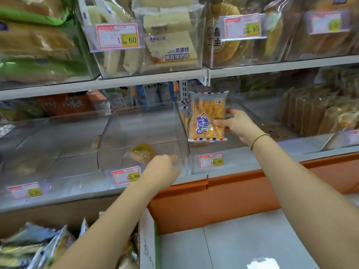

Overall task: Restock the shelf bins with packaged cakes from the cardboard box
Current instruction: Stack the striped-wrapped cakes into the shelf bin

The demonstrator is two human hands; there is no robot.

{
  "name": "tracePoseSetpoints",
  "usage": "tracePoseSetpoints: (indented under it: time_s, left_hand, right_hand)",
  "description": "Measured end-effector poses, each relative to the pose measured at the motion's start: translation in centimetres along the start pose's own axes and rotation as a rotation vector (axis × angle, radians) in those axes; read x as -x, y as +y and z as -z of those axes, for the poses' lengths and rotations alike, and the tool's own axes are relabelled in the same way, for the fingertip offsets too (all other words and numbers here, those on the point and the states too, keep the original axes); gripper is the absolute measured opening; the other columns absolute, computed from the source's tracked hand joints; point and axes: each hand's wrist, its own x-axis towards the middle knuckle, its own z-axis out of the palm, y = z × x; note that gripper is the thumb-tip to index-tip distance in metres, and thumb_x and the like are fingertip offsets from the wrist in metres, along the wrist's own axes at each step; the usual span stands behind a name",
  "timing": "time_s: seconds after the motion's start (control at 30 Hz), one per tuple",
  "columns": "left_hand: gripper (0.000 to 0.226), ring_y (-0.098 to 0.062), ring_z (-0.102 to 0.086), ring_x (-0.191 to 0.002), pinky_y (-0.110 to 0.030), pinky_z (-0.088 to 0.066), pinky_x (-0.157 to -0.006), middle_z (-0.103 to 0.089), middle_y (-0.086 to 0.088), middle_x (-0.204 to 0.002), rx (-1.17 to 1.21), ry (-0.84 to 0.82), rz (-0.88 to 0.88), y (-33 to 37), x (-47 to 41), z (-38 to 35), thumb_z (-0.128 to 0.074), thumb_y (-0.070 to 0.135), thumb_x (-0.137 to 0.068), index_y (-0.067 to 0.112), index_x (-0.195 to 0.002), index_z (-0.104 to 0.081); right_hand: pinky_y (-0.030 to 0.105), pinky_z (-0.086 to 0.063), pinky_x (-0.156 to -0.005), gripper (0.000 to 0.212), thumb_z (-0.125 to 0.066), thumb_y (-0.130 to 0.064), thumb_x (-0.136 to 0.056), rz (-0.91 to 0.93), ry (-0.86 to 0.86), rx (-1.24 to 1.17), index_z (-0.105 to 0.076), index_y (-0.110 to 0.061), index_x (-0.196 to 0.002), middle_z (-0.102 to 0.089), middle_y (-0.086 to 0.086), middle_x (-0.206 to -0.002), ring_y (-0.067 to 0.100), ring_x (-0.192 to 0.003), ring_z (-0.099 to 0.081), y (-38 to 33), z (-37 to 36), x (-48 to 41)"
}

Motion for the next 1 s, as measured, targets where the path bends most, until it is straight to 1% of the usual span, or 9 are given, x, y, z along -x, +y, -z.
tracePoseSetpoints:
  time_s: [0.07, 0.17, 0.3, 0.43, 0.6, 0.73, 0.83, 0.9, 1.0]
  left_hand:
    - [0.061, -0.022, -0.026, -0.143, -0.029, -0.024, -0.113, -0.023, -0.005, -0.158, -0.019, -0.032, -0.048, -0.3, 0.2, -0.7, -0.048, 0.031, -0.098, 0.022, -0.153, -0.021]
    - [0.07, -0.015, -0.002, -0.148, -0.027, -0.004, -0.117, -0.002, 0.005, -0.161, -0.025, -0.06, -0.085, -0.8, 0.6, -1.2, -0.047, 0.034, -0.099, 0.025, -0.154, -0.005]
    - [0.072, -0.014, -0.003, -0.148, -0.026, -0.005, -0.117, -0.002, 0.005, -0.161, -0.057, -0.054, -0.089, -1.0, 0.0, -1.2, -0.048, 0.036, -0.098, 0.023, -0.154, -0.004]
    - [0.08, -0.015, -0.001, -0.148, -0.028, -0.011, -0.117, 0.007, 0.002, -0.161, -0.142, -0.105, -0.093, -0.8, 0.0, -1.5, -0.049, 0.036, -0.097, 0.019, -0.154, 0.006]
    - [0.084, -0.017, 0.003, -0.148, -0.029, -0.003, -0.118, 0.009, 0.0, -0.161, -0.164, -0.101, -0.119, -0.8, -0.1, -1.6, -0.051, 0.038, -0.097, 0.019, -0.153, 0.008]
    - [0.083, -0.017, 0.003, -0.148, -0.03, -0.004, -0.118, 0.008, 0.0, -0.161, -0.153, -0.099, -0.12, -0.9, -0.1, -1.6, -0.051, 0.038, -0.097, 0.019, -0.153, 0.007]
    - [0.082, -0.017, 0.002, -0.149, -0.029, -0.004, -0.118, 0.006, 0.0, -0.161, -0.133, -0.11, -0.12, -1.0, 0.0, -1.5, -0.051, 0.037, -0.097, 0.019, -0.154, 0.005]
    - [0.081, -0.017, 0.001, -0.149, -0.029, -0.005, -0.118, 0.005, 0.0, -0.162, -0.122, -0.114, -0.119, -1.0, 0.0, -1.4, -0.051, 0.036, -0.097, 0.019, -0.154, 0.004]
    - [0.08, -0.017, 0.0, -0.149, -0.028, -0.006, -0.118, 0.003, 0.0, -0.162, -0.107, -0.117, -0.119, -1.0, 0.0, -1.2, -0.051, 0.034, -0.097, 0.019, -0.154, 0.003]
  right_hand:
    - [0.035, -0.056, -0.078, 0.042, -0.072, -0.01, -0.082, 0.002, 0.002, 0.024, -0.051, -0.012, -0.119, -0.066, 0.002, -0.102, 0.018, -0.088, -0.067, 1.1, -0.4, -1.2]
    - [0.031, -0.053, -0.074, 0.041, -0.072, -0.006, -0.082, -0.036, 0.039, 0.081, -0.05, -0.011, -0.116, -0.064, 0.005, -0.102, 0.019, -0.086, -0.063, 3.2, -0.7, -2.5]
    - [0.034, -0.053, -0.078, 0.047, -0.074, -0.004, -0.08, -0.112, -0.023, 0.149, -0.052, -0.009, -0.121, -0.061, 0.007, -0.111, 0.024, -0.096, -0.06, 4.4, -1.7, -3.8]
    - [0.048, -0.051, -0.094, 0.048, -0.074, -0.003, -0.079, -0.232, -0.027, 0.173, -0.055, -0.001, -0.123, -0.062, 0.015, -0.124, 0.033, -0.11, -0.062, 5.1, -2.2, -4.8]
    - [0.044, -0.048, -0.098, 0.041, -0.063, 0.001, -0.088, -0.341, -0.07, 0.074, -0.052, -0.001, -0.127, -0.058, 0.015, -0.13, 0.032, -0.121, -0.055, 4.9, -3.6, -4.7]
    - [0.04, -0.051, -0.086, 0.042, -0.057, 0.006, -0.09, -0.349, -0.122, -0.04, -0.049, -0.005, -0.13, -0.058, 0.015, -0.132, 0.031, -0.122, -0.054, 4.3, -4.6, -4.5]
    - [0.046, -0.046, -0.097, 0.031, -0.052, 0.003, -0.093, -0.354, -0.157, -0.078, -0.052, -0.009, -0.122, -0.059, 0.015, -0.129, 0.031, -0.12, -0.055, 4.1, -4.9, -4.4]
    - [0.046, -0.045, -0.1, 0.025, -0.05, -0.002, -0.096, -0.343, -0.164, -0.043, -0.052, -0.012, -0.119, -0.059, 0.014, -0.129, 0.031, -0.12, -0.055, 3.9, -5.2, -4.3]
    - [0.045, -0.04, -0.106, 0.03, -0.048, -0.013, -0.099, -0.314, -0.133, 0.159, -0.051, -0.007, -0.128, -0.054, 0.015, -0.136, 0.032, -0.126, -0.05, 3.5, -5.7, -4.1]
